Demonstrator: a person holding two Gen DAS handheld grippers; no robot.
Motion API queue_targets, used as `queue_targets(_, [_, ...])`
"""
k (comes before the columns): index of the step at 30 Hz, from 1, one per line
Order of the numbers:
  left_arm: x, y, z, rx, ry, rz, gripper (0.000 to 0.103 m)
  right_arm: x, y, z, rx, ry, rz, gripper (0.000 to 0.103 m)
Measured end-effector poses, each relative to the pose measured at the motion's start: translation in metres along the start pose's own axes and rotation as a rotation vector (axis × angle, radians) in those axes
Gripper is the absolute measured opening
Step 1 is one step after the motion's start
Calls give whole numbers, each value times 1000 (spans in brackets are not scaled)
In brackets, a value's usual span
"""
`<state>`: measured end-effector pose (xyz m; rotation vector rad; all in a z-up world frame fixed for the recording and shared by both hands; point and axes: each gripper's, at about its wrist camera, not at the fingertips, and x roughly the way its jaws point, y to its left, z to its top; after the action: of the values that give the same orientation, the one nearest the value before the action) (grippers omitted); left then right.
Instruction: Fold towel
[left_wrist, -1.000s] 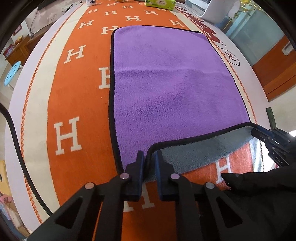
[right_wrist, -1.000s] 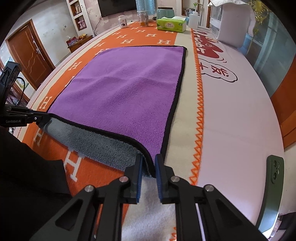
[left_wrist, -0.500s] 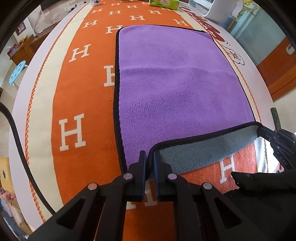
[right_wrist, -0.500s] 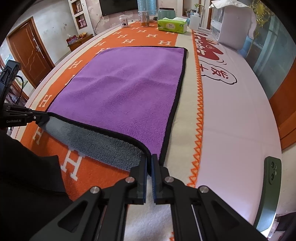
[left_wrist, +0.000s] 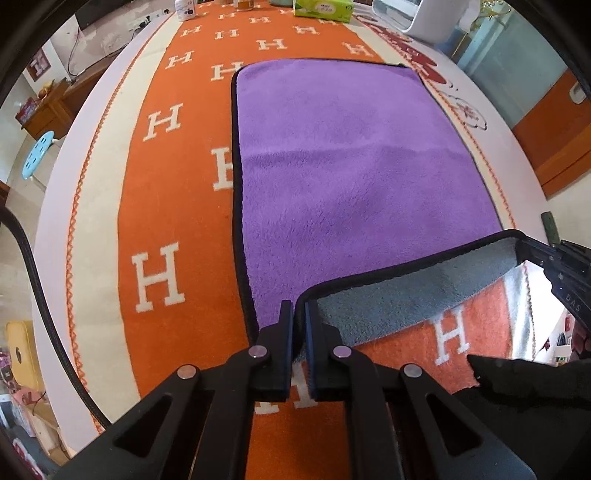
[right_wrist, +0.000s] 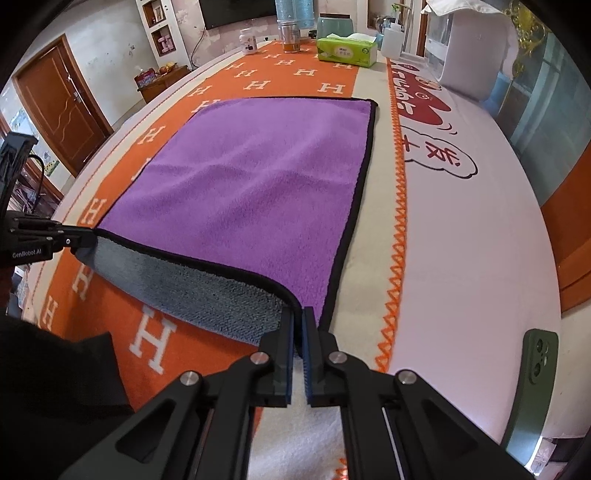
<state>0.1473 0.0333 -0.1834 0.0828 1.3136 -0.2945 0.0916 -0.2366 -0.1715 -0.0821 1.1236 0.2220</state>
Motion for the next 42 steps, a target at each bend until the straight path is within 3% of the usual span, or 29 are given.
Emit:
queue_targets(13, [-52,1,48,70,-163,33,4,-38,-7,51,-28,-126,-3,4])
queue_targets(25, [-86,6,126,146,-334,88,4,-47,-23,123,-60,-269,-61,4])
queue_targets(30, [-83,10,156,165,-375,121,4,-41,-29,150,-63,-317,-84,4])
queue_targets(42, [-47,28,209,125,-405,122,5,1,-32,194,-85,-385,-186,4])
